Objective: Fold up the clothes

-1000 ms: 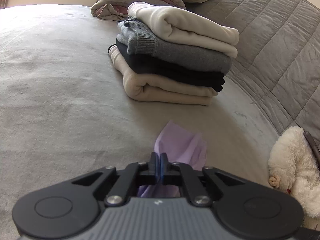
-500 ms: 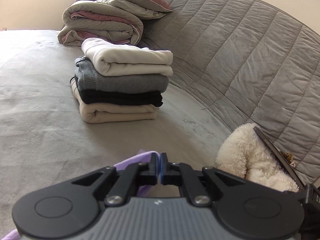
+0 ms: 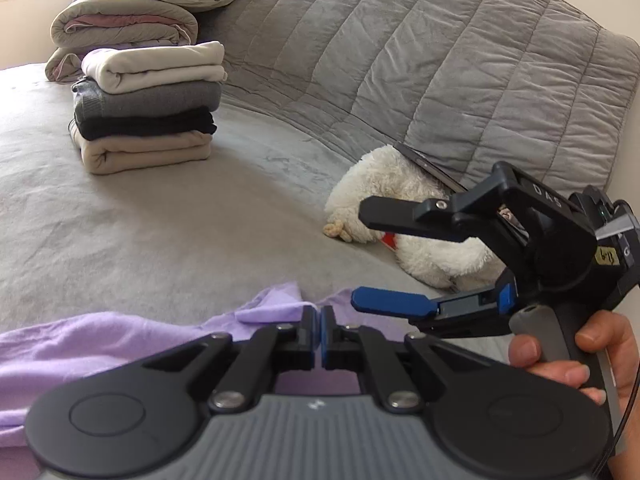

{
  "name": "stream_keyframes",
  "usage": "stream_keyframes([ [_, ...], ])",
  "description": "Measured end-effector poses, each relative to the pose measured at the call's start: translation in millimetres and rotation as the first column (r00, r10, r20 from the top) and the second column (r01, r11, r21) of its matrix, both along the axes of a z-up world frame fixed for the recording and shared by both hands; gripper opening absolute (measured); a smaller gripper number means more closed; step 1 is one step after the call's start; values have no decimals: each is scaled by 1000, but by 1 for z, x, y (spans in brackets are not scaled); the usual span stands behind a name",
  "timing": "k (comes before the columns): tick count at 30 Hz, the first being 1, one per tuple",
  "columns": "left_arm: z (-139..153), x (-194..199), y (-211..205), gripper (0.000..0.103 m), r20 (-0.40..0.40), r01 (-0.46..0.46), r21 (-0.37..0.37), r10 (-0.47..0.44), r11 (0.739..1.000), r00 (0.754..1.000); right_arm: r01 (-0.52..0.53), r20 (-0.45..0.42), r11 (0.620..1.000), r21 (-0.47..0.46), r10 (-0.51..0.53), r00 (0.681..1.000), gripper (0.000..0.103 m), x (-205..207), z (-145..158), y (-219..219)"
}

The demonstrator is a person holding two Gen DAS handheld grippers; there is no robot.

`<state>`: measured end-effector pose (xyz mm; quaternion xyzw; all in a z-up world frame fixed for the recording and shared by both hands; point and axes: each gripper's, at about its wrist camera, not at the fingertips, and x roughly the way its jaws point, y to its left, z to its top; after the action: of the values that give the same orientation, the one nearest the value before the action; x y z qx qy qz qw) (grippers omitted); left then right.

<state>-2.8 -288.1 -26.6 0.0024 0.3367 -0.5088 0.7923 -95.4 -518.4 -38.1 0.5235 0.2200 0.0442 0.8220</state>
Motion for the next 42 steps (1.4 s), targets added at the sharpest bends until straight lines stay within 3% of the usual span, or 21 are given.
stream_keyframes([
  [5,-26,-21,-2,3,-15,67,77,-66,995,998,-23,-48,1000,6,23,999,71,-7,-10,5],
  [9,-29,-18,7,10,-84,12,29,-9,1000,996,-9,-54,1000,18,10,998,71,-13,-14,3],
  [11,-29,-13,11,22,-125,-35,-4,34,999,992,-2,-57,1000,25,4,998,71,-16,-16,2],
  [13,-29,-8,13,28,-157,-72,-30,67,997,985,5,-60,1000,31,-3,998,71,-19,-18,0],
  [18,-34,-6,0,29,-149,-76,-42,69,996,986,17,-59,998,61,-13,998,71,-24,-22,-3],
  [25,-32,-14,-31,30,-88,14,-60,-19,998,996,55,-53,990,132,-48,997,71,-32,-26,-14],
  [28,-32,-19,-36,29,-123,136,-107,-149,985,981,71,-54,987,143,-64,997,71,-36,-26,-20],
  [32,-26,-29,-36,30,-75,197,-70,-202,978,976,86,-57,988,128,-80,995,71,-39,-24,-24],
  [37,-16,-11,-18,30,-57,107,-56,-110,993,992,90,-64,994,60,-86,994,71,-41,-20,-23],
  [42,-9,21,-8,30,-46,-42,-19,41,999,998,67,-85,995,-78,-74,994,58,-38,-14,-13],
])
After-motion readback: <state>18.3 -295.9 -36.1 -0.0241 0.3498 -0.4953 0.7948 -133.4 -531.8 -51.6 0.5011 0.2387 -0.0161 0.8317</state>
